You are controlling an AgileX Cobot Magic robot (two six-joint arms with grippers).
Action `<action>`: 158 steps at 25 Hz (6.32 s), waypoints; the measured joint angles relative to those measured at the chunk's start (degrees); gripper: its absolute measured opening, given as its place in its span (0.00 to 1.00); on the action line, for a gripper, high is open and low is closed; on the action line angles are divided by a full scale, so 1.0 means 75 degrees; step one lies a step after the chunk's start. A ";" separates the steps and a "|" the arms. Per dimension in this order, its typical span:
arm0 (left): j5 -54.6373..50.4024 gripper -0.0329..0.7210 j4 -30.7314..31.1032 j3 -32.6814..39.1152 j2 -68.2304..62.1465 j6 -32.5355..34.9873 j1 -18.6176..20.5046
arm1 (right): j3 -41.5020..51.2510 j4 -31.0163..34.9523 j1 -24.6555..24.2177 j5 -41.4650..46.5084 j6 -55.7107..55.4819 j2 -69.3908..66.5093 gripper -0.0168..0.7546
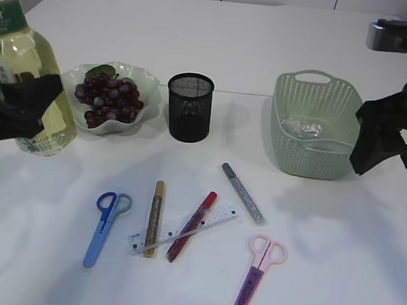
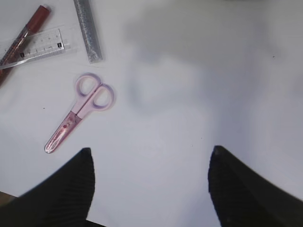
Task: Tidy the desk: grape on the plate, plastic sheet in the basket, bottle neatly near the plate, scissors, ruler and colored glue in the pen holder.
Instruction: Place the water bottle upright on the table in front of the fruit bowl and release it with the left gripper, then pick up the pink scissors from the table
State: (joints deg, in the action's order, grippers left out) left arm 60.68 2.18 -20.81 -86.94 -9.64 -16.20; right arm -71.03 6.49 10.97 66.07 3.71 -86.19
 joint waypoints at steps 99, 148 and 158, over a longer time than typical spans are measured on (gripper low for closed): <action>-0.7789 0.78 0.0396 -0.2991 0.1017 -0.0651 0.0642 | 0.0046 0.0189 0.0000 -0.0100 0.0041 0.0000 0.77; -1.4893 0.69 -0.1077 -0.3030 0.1528 0.0540 0.0647 | 0.0046 0.0323 0.2442 -0.0953 -0.0495 0.0000 0.77; -1.4782 0.69 -0.1100 -0.3030 0.1528 0.0540 0.0647 | 0.0046 0.0323 0.2442 -0.0953 -0.0495 0.0000 0.77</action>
State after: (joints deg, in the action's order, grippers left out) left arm -50.18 -6.07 -43.53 -75.48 -5.59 -11.35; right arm -70.68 8.91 29.29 58.93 0.00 -86.19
